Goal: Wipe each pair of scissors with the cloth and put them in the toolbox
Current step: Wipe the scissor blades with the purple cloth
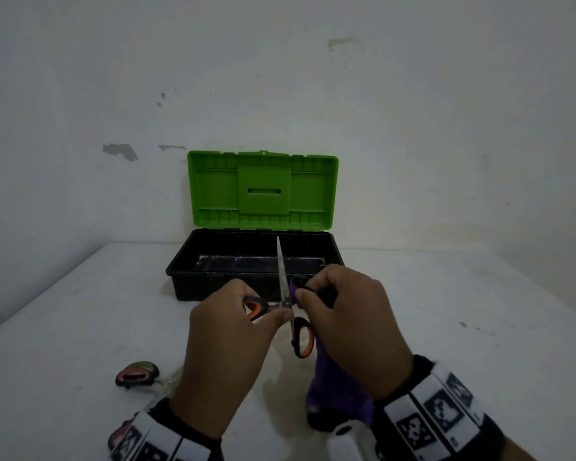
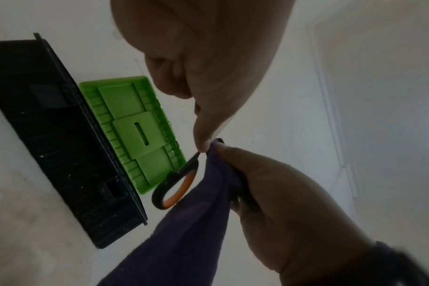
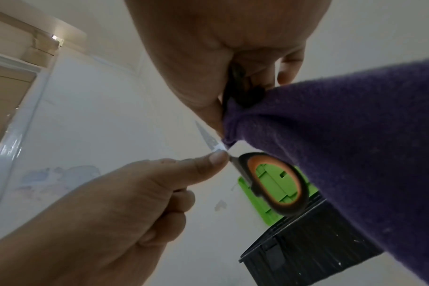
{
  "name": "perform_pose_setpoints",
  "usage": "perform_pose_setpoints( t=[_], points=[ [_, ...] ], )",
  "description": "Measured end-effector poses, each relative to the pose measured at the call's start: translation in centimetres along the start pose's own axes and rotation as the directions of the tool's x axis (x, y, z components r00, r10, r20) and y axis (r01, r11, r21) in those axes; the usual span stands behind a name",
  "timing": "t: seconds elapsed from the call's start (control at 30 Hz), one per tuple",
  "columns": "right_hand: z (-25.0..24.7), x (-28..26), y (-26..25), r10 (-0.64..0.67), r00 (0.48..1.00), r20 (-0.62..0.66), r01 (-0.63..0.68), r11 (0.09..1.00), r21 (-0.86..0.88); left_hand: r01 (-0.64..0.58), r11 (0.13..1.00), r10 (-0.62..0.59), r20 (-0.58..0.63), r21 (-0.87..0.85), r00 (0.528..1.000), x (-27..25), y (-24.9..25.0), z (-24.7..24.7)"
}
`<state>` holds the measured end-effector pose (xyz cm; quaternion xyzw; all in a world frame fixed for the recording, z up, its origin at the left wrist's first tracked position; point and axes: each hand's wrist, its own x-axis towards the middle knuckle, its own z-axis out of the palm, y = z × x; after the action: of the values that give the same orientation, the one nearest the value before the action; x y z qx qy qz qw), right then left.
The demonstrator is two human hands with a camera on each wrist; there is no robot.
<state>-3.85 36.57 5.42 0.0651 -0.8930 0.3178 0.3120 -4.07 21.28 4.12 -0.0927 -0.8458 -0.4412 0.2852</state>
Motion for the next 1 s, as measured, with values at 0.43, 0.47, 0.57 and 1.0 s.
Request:
perform_pose_setpoints(
  t=[0.43, 0.47, 0.57, 1.0],
  points=[
    [0.7, 0.3, 0.3, 0.129, 0.989, -0.075, -0.125, 0.991, 0.050, -0.118, 0.990, 0.123, -0.058, 0.078, 0.991, 0.0, -0.6, -0.1],
    [0.6, 0.5, 0.6, 0.142, 0.985, -0.093, -0.139, 0.989, 0.041, -0.114, 0.990, 0.119, -0.063, 0.078, 0.991, 0.0, -0.6, -0.1],
    [0.6, 0.2, 0.5, 0.135, 0.988, -0.081, -0.130, 0.990, 0.061, -0.105, 0.992, 0.109, -0.059, 0.071, 0.992, 0.0, -0.9, 0.1],
    [0.5, -0.3, 0.9, 0.188, 0.974, -0.126, -0.168, 0.974, 0.154, -0.114, 0.992, 0.117, -0.064, 0.054, 0.991, -0.3, -0.5, -0.2]
  ],
)
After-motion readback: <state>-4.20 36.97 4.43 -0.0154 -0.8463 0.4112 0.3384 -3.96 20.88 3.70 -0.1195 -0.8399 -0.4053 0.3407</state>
